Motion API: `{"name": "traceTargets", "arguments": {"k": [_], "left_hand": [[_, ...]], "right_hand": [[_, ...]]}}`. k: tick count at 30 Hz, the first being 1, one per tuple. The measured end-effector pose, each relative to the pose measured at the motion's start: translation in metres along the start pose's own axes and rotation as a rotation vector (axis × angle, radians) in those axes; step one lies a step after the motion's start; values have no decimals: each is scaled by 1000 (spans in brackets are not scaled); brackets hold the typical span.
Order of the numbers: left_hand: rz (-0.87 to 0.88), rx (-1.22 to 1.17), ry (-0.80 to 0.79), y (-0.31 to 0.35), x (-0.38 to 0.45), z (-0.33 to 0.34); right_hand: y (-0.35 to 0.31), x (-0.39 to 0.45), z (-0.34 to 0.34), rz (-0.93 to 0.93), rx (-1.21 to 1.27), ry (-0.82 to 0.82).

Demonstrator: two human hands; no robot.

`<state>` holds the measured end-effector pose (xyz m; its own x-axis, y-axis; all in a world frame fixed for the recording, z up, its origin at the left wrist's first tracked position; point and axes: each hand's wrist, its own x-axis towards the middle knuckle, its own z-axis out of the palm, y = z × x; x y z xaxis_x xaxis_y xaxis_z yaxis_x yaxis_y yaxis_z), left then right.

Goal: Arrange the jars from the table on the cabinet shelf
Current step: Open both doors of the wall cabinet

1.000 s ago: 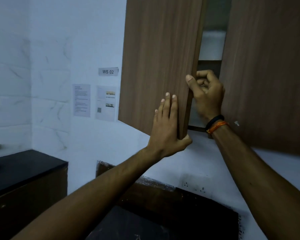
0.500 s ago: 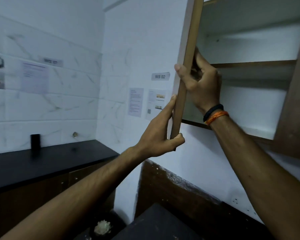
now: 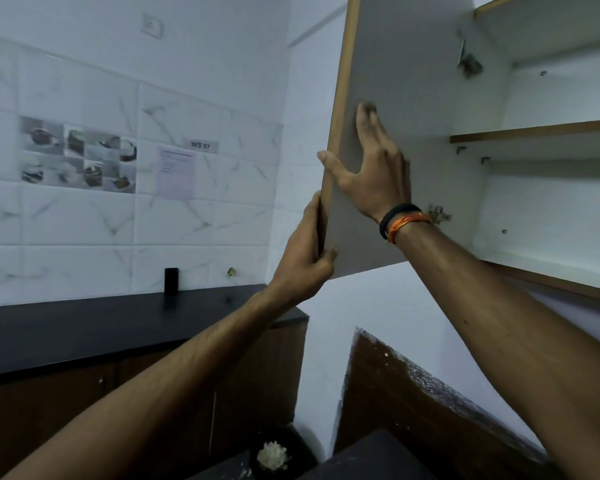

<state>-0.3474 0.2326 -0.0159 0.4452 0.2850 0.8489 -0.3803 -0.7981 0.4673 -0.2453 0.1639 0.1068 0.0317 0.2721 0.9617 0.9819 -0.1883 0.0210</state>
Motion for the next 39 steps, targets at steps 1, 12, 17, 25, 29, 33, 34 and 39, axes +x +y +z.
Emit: {"name": "traceTargets", "arguments": {"k": [1,12,17,25,29,33,34,39], "left_hand": [[2,42,22,-2,1,-3],[4,527,50,-40,17,-23],[-44,638,17,-61,27,-34],[-48,886,-40,-89,38,-39],[-82,858,-33,-93,42,-34],[-93,869,-12,-92,44,-33],[-88,876,-4,-92,43,-32],[43,1076,54,-87,46,-13]], "right_hand": [[0,1,6,-24,-8,-15],[17,10,74,-81,-63,-191],[24,6,95,-127,-137,-253],[26,-2,121,-135,-190,-287],[31,2,120,-154,-214,-319],[39,3,113,-177,-243,-388],[41,3,111,-180,-252,-403],[53,-2,92,-197,-289,-447]]}}
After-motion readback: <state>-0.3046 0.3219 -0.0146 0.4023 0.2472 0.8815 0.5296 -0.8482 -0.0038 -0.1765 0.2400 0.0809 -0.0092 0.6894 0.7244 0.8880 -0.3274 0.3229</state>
